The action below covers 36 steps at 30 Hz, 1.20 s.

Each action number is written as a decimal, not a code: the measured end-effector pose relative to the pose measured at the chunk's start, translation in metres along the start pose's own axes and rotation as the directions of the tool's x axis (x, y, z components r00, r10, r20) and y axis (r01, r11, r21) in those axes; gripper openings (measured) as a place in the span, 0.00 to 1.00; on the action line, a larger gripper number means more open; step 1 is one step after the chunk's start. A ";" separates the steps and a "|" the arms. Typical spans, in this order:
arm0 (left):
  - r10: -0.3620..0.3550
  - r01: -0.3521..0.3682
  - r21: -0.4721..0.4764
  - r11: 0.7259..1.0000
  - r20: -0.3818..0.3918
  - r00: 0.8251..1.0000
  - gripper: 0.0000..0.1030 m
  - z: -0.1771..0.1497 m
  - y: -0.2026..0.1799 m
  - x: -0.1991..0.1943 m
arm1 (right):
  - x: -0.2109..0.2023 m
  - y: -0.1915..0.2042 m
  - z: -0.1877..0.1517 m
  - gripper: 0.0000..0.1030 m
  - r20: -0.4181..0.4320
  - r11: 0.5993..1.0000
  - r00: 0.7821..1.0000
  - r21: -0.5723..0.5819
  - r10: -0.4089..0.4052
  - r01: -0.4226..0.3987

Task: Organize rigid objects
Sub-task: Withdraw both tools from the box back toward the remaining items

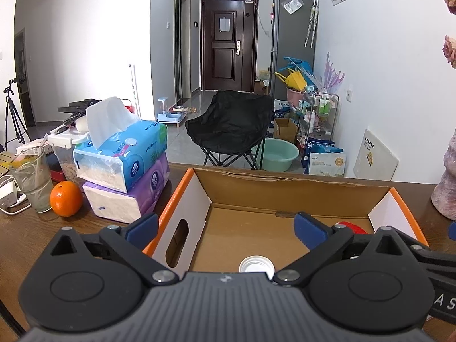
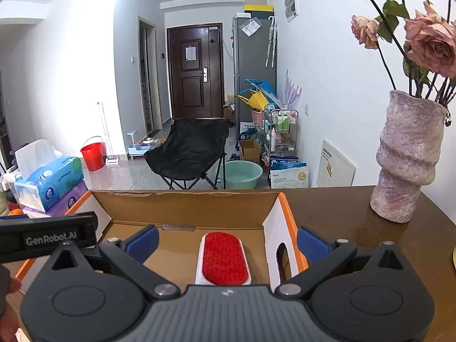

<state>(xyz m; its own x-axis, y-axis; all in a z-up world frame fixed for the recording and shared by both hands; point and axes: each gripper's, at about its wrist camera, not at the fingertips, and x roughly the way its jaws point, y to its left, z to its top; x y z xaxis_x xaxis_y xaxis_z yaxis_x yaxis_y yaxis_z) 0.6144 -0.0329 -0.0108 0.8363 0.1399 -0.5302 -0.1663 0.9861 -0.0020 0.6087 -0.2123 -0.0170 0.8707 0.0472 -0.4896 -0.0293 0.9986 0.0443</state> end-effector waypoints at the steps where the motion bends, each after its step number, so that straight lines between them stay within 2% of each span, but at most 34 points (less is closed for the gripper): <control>1: 0.001 -0.001 0.003 1.000 0.001 1.000 1.00 -0.001 0.000 -0.001 | -0.001 0.000 -0.001 1.00 0.000 1.000 1.000 0.000 -0.001 0.001; 15: 0.002 -0.002 0.012 1.000 0.011 1.000 1.00 -0.013 0.005 -0.023 | -0.030 -0.002 -0.013 1.00 0.014 1.000 1.000 0.009 -0.005 0.005; 36: 0.005 -0.006 0.013 1.000 0.011 1.000 1.00 -0.052 0.035 -0.085 | -0.095 0.005 -0.052 1.00 0.007 1.000 1.000 0.021 -0.023 0.023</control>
<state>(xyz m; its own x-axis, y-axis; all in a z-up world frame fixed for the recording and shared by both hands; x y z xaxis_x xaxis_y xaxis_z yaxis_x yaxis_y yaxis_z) 0.5099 -0.0151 -0.0101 0.8411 0.1463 -0.5207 -0.1640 0.9864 0.0122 0.5004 -0.2102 -0.0160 0.8745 0.0238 -0.4845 0.0011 0.9987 0.0510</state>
